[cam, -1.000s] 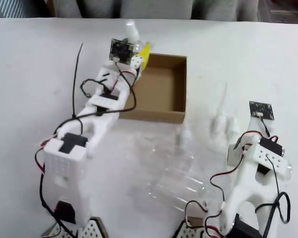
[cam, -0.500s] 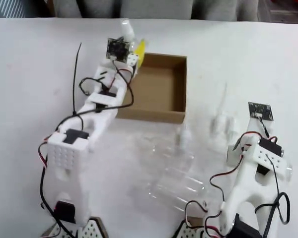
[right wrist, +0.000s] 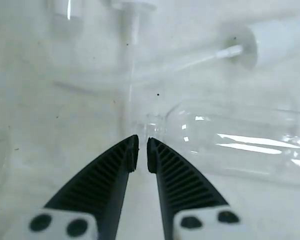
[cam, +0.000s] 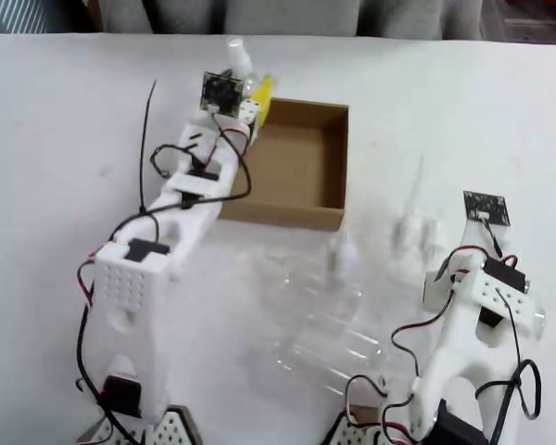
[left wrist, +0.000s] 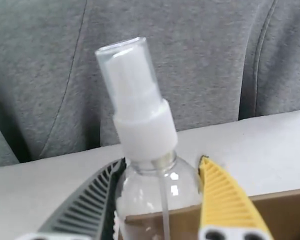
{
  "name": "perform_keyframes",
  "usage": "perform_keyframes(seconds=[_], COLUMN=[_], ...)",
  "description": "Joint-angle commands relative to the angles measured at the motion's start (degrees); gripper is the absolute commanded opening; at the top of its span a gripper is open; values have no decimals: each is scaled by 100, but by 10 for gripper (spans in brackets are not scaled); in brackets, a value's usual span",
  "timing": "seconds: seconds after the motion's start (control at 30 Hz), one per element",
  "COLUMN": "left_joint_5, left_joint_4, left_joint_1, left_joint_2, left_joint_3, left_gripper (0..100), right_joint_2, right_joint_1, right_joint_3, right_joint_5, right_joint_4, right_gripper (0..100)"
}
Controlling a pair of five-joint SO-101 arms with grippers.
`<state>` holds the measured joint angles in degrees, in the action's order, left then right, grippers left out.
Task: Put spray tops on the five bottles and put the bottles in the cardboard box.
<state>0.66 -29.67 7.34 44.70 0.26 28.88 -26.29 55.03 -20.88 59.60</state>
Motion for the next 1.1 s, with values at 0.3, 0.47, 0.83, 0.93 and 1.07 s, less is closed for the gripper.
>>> perform_keyframes(seconds=[0.3,0.47,0.83,0.93,1.07], left_joint_5=[-26,-9,-53,-53,-62], left_joint_4=[149,202,835,844,993], left_joint_1=[-136,-136,-136,-207,-321], left_joint_2=[57,57,48,-48,-312], left_joint_3=[-589,-545,-554,-545,-343], left_gripper=[102,122,380,378,381], right_joint_2=[145,145,145,145,145], right_joint_1=[-31,-31,-31,-31,-31], right_joint_3=[9,79,79,79,79], right_joint_5=[-53,-62,-62,-62,-62], right_joint_4=[-154,-259,-268,-268,-268], right_gripper=[17,17,17,17,17])
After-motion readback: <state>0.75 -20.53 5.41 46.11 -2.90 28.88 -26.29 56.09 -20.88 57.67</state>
